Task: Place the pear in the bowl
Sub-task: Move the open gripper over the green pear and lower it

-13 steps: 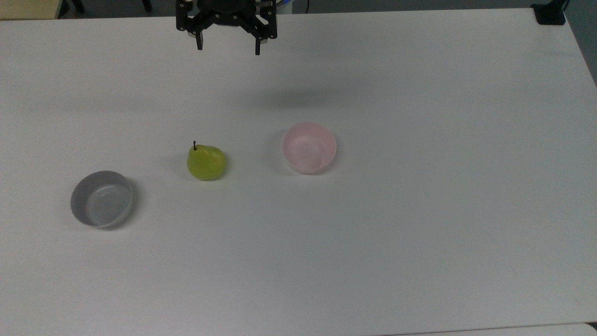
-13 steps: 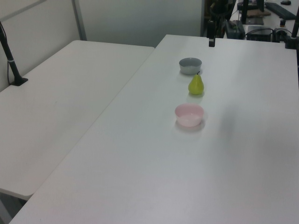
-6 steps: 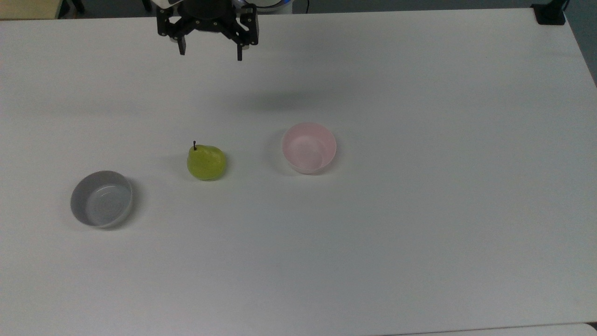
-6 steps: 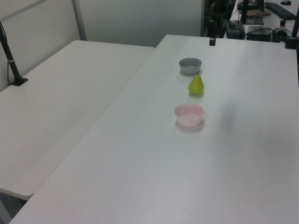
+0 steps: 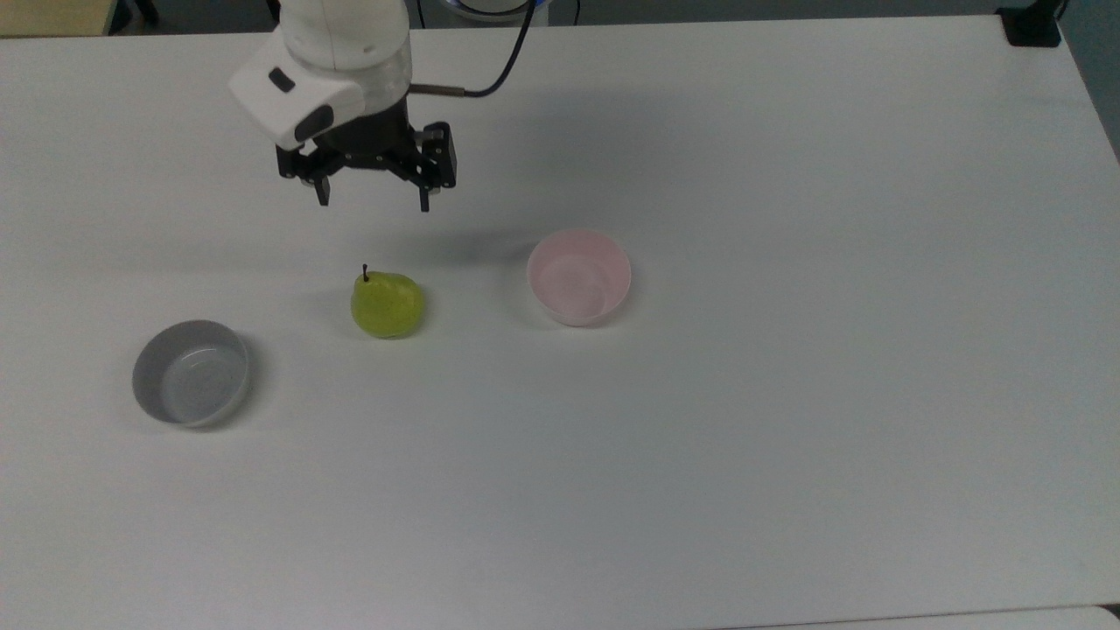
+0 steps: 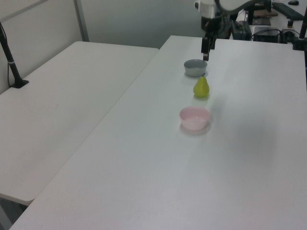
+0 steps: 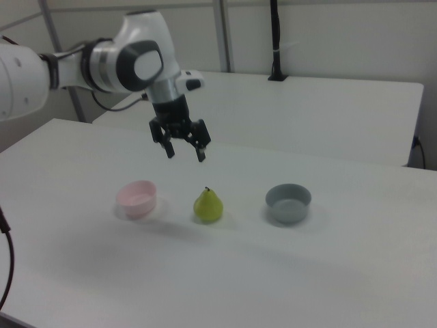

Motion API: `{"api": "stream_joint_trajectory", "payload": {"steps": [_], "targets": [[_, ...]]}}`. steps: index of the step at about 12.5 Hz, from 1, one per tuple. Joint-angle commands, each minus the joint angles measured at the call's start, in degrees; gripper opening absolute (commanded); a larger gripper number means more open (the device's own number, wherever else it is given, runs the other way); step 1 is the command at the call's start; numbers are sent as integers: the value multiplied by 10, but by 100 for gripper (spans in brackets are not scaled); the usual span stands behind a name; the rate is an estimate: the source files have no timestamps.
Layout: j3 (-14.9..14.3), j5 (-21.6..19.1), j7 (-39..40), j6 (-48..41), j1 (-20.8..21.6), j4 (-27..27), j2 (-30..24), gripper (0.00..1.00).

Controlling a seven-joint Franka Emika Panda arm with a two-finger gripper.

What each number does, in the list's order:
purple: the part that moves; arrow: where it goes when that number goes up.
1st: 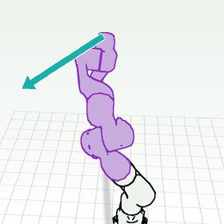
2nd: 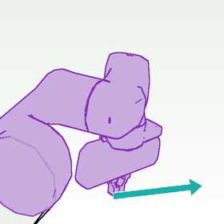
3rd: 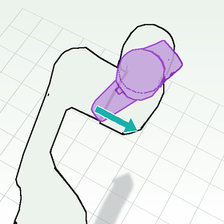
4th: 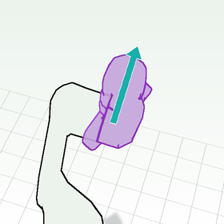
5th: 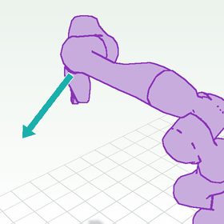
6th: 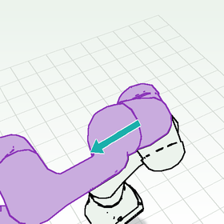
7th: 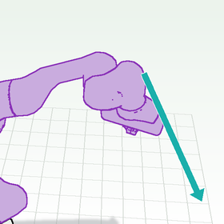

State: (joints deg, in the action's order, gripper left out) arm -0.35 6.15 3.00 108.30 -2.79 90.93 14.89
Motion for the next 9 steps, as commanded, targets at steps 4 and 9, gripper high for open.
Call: {"api": "stream_joint_trajectory", "payload": {"steps": [4, 9], "targets": [[-3, 15, 27, 65, -14, 23, 65, 100], [-2, 27, 25, 96, -12, 26, 102, 100]]}}
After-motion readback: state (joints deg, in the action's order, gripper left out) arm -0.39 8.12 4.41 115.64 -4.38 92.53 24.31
